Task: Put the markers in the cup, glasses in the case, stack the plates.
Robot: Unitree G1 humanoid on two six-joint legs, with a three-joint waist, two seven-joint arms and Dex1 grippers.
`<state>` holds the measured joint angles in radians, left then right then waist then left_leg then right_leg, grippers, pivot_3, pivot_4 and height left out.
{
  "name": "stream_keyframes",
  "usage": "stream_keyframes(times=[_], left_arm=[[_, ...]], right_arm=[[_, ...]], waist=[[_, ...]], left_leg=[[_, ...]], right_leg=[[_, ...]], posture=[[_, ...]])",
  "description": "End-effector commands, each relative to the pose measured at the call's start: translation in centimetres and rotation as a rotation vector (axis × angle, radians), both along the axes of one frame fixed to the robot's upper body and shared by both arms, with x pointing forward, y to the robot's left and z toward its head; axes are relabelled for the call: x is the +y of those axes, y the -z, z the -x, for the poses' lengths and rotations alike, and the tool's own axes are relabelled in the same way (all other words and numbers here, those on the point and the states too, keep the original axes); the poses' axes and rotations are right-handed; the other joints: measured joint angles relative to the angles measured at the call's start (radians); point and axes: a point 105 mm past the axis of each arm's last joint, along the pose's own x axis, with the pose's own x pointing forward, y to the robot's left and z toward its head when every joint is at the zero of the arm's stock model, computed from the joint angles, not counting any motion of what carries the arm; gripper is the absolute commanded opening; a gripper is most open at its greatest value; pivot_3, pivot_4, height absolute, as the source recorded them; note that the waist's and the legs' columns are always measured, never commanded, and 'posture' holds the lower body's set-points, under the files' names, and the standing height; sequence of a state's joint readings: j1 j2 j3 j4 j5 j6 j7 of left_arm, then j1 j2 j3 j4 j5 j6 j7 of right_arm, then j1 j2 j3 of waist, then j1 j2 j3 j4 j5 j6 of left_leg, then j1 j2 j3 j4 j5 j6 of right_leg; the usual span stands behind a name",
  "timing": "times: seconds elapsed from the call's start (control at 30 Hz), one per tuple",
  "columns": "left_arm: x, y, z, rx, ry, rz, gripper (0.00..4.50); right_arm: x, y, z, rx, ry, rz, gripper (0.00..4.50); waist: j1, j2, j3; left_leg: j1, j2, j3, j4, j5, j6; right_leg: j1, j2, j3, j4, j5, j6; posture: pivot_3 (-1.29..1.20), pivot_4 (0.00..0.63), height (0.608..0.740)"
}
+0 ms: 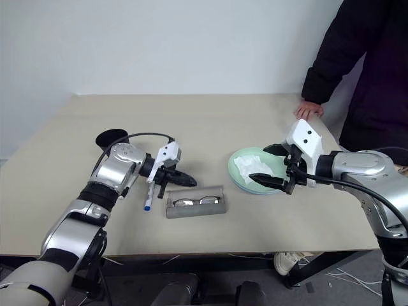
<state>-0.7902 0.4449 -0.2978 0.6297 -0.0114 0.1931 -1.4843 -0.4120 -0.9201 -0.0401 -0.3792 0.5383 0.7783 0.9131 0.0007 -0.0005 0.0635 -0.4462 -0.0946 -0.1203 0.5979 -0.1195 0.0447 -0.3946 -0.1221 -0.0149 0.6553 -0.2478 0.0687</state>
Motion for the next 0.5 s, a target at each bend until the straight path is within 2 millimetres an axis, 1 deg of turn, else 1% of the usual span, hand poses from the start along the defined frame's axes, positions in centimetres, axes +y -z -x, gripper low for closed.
stream_keyframes(times=[0.03, 0.17, 0.3, 0.4, 0.5], left_arm=[[-0.1, -0.7, 0.5, -0.028, 0.038, -0.017, 0.09], [0.1, 0.2, 1.3, -0.018, 0.036, -0.030, 0.09], [0.2, 0.6, 1.6, -0.032, 0.024, -0.030, 0.09], [0.1, -0.2, 1.1, -0.065, -0.010, 0.000, 0.09], [0.0, -2.3, -0.1, -0.145, -0.076, 0.060, 0.09]], right_arm=[[0.3, -1.1, 0.1, -0.049, -0.014, 0.000, 4.50], [0.4, -1.1, 0.1, -0.052, -0.016, 0.000, 4.50], [0.4, -1.1, 0.1, -0.050, -0.016, 0.001, 4.50], [0.4, -1.1, 0.1, -0.048, -0.017, 0.001, 4.50], [0.4, -1.2, 0.1, -0.046, -0.016, 0.001, 4.50]], waist=[[0.001, 0.000, 0.000], [0.004, 0.000, 0.000], [0.004, 0.000, 0.000], [0.004, 0.000, 0.000], [0.004, 0.000, 0.000]], left_leg=[[0.000, 0.000, 0.000, 0.000, 0.000, 0.000], [0.000, 0.000, 0.000, 0.000, 0.000, 0.000], [0.000, 0.000, 0.000, 0.000, 0.000, 0.000], [0.000, 0.000, 0.000, 0.000, 0.000, 0.000], [0.000, 0.000, 0.000, 0.000, 0.000, 0.000]], right_leg=[[-0.001, 0.000, 0.000, 0.000, 0.000, 0.000], [-0.002, 0.000, 0.000, 0.000, 0.000, 0.000], [-0.002, 0.000, 0.000, 0.000, 0.000, 0.000], [-0.002, 0.000, 0.000, 0.000, 0.000, 0.000], [-0.002, -0.001, 0.000, 0.000, 0.000, 0.000]], posture=[[0.00, 0.000, 0.727], [0.00, 0.000, 0.727], [0.00, 0.000, 0.727], [0.00, 0.000, 0.727], [0.00, 0.000, 0.727]])
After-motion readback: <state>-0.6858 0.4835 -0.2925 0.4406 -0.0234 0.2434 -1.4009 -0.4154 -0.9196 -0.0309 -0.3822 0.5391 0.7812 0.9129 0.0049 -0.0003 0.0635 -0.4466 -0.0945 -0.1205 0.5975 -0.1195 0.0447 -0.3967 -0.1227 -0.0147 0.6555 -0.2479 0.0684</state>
